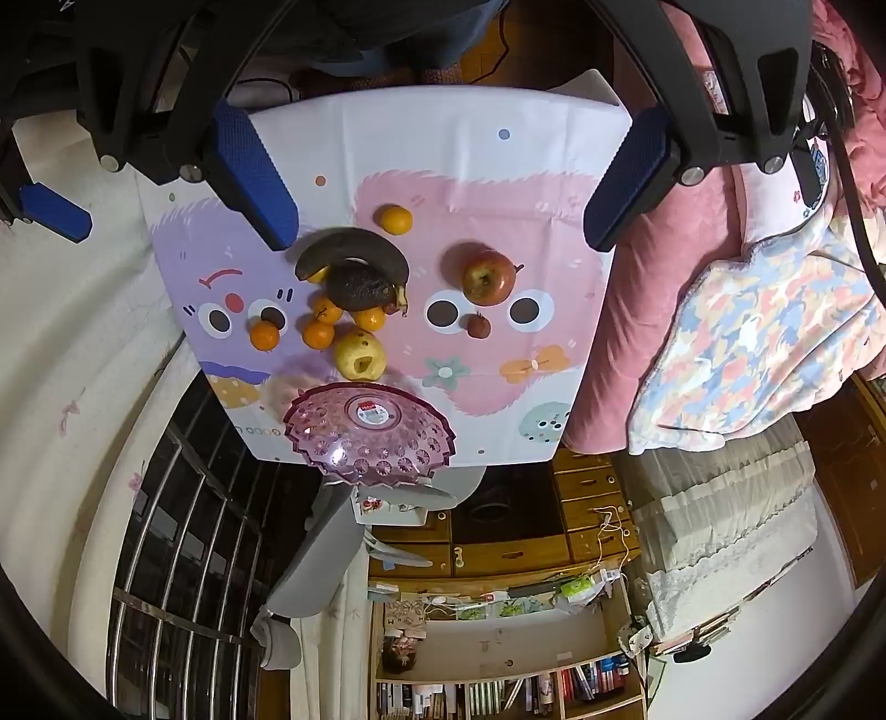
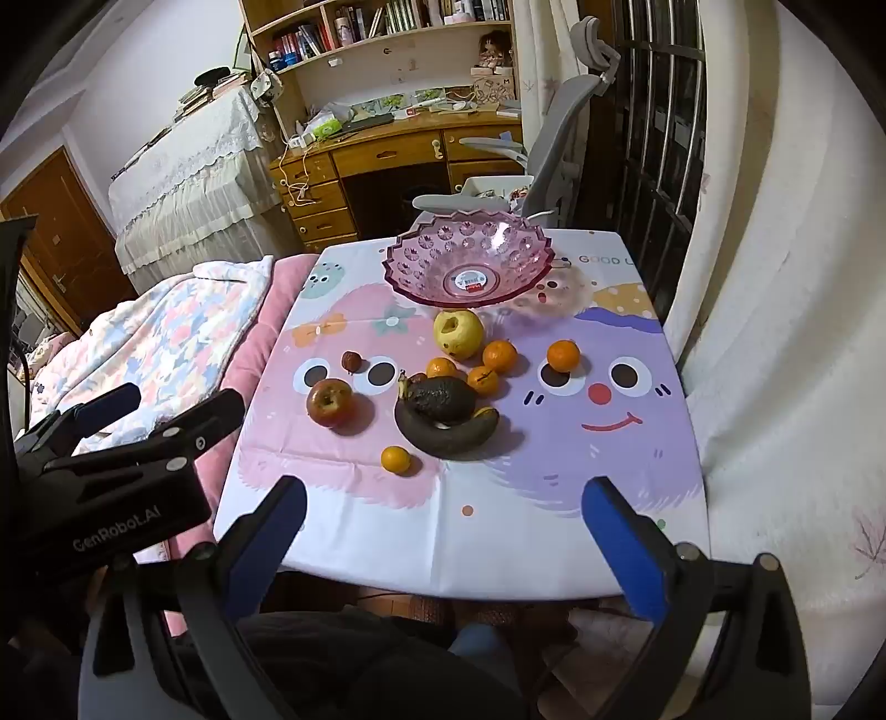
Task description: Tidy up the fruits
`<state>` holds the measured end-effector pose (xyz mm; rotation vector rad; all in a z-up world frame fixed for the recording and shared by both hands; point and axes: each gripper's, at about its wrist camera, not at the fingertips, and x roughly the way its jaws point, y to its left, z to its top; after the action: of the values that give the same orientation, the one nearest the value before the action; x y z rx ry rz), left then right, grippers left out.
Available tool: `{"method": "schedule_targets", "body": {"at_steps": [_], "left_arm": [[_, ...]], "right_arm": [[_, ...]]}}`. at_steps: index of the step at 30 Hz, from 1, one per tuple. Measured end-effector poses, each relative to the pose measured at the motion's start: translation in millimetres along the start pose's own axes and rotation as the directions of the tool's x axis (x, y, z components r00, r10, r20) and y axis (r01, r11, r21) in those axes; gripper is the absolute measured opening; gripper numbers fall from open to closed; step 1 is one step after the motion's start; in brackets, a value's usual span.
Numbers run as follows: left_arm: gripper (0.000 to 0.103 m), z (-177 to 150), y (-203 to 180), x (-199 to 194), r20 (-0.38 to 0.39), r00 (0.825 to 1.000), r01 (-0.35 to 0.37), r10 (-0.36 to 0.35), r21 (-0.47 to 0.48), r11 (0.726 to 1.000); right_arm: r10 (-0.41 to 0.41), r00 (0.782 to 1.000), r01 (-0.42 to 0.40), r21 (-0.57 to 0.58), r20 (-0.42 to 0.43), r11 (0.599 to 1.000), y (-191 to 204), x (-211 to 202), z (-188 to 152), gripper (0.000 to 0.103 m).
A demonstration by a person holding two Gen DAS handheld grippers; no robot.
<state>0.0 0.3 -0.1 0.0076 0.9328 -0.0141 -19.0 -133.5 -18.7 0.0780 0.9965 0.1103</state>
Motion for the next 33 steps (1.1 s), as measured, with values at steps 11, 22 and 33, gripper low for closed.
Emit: {"method": "schedule_targets", "body": {"at_steps": [11, 22, 33], "left_arm": [[0.102, 0.0, 0.2, -0.2, 0.004, 1.000, -0.006, 0.006, 0.005, 1.000], [0.102, 0.0, 0.3, -0.1, 0.004, 1.000, -0.006, 0.006, 0.005, 1.000], [0.102, -0.1, 0.2, -0.2, 0.005, 1.000, -0.006, 0.006, 0.004, 1.000]], "right_arm": [[-0.002, 1.000, 0.002, -0.003, 0.005, 1.000, -0.9, 2.6, 2.4, 0.100], [-0.002, 1.000, 0.002, -0.003, 0.006, 1.000, -1.6, 2.0, 2.4, 0.100], [-0.002, 1.000, 0.002, -0.004, 0.008, 1.000, -5.0, 1.1, 2.3, 0.100]]}}
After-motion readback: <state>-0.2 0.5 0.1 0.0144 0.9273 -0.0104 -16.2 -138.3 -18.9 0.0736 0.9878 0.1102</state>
